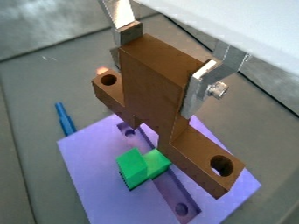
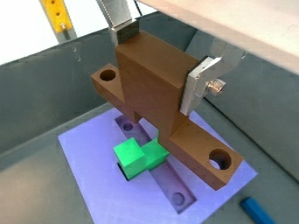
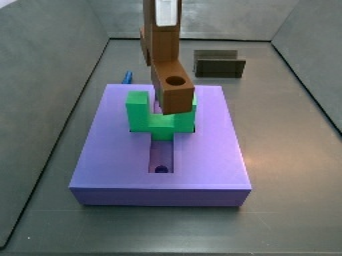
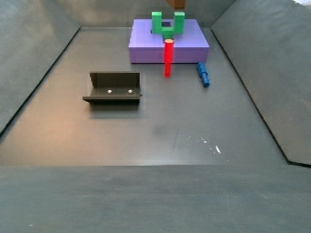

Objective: Pick up the brown object. Move up. Move to above the board. Insert the brown object.
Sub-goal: Insert the brown object.

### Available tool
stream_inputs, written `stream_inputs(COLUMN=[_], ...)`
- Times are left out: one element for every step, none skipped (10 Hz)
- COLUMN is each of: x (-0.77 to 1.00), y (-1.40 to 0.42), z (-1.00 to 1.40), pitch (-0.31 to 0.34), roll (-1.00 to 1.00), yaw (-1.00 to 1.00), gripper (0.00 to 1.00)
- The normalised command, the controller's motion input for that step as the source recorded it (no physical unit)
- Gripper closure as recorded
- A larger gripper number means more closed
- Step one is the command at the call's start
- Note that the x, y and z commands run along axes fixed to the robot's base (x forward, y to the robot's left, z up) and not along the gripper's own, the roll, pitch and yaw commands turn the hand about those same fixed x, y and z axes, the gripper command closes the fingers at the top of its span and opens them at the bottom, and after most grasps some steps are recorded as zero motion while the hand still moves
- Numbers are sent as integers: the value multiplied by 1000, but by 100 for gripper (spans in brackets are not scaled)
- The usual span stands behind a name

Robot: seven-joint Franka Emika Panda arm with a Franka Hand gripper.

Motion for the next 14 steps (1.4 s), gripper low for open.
stream_inputs(x=[-23, -29, 0, 54, 0, 0, 3, 220, 106, 9, 0, -3, -46, 0], y=[0, -214, -297, -229, -143, -34, 0, 0, 0, 0, 37, 69, 66, 0], z=[-380, -103, -109, -160, -114, -191, -360, -471, -400, -303, -271, -294, -334, -337], pitch=[-66, -41, -10, 43, 74, 64, 40, 97, 103, 69, 24, 0, 0, 0], roll=[-146, 363, 500, 469, 226, 76, -14, 0, -10, -13, -26, -21, -9, -11], yaw=[-140, 0, -329, -497, -511, -440, -500, -569, -643, -517, -334, -137, 11, 160], gripper=[100, 100, 100, 100, 100, 100, 100, 100, 100, 100, 100, 100, 100, 100])
